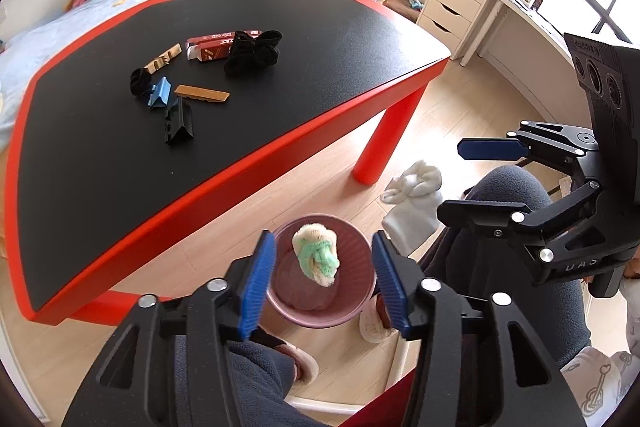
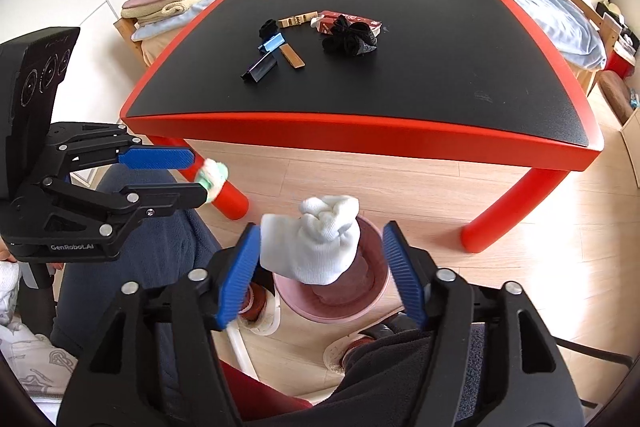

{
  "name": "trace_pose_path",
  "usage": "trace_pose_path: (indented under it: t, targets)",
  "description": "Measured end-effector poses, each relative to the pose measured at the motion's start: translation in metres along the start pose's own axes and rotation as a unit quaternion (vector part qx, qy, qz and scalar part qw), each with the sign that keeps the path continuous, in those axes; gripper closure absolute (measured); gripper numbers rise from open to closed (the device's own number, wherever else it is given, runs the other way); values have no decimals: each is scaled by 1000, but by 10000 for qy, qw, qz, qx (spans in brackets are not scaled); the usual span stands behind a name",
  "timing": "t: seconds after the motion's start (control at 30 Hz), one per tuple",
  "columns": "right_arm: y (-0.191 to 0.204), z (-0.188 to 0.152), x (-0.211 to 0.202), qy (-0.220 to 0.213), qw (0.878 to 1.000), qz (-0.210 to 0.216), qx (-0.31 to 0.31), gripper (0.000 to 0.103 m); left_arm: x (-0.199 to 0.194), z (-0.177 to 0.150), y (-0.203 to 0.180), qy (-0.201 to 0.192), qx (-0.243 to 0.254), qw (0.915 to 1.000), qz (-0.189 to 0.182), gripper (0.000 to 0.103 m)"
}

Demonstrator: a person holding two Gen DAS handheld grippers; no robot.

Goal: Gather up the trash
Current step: 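Carry both tissues over the pink wastebasket and open both grippers to drop them, then grasp the black clip with the left gripper while the right gripper grasps the black sock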

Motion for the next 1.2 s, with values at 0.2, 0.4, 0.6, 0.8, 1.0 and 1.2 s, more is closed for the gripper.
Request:
trace_pose_path:
  t: [0.2, 0.4, 0.6, 0.8, 1.0, 1.2]
  targets:
    - [-6, -1, 7, 122, 9997, -113, 178, 10, -6, 0, 8, -153, -132, 9997, 124, 9]
    - [-4, 0, 11, 146, 9996, -146, 190, 9, -11, -1, 11, -202, -195, 9995, 160, 8]
    - [-2, 0, 11, 146, 9997, -116, 167, 8, -16, -1, 16, -258, -256, 9991, 212, 8]
    - [-2, 4, 10, 115, 9998, -55, 155, 8, -23, 0, 23, -329, -355, 9984, 276, 8]
    - [-2, 18, 7, 44, 9999, -17, 118, 8, -32, 10, 34, -424, -425, 9975, 370, 8]
    - [-2, 42, 6, -93, 9999, 18, 95, 8, -39, 27, 48, -539, -480, 9963, 461, 8]
Point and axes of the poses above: each gripper's, at about its wrist camera, not at the fingertips, and x roughly the way its jaws point, y to its left, z to its top, the point moved 3 cm from there along x, roughly the way its jaws point, and after that the axes turned 15 degrees about -z, right-handed, at the moved point
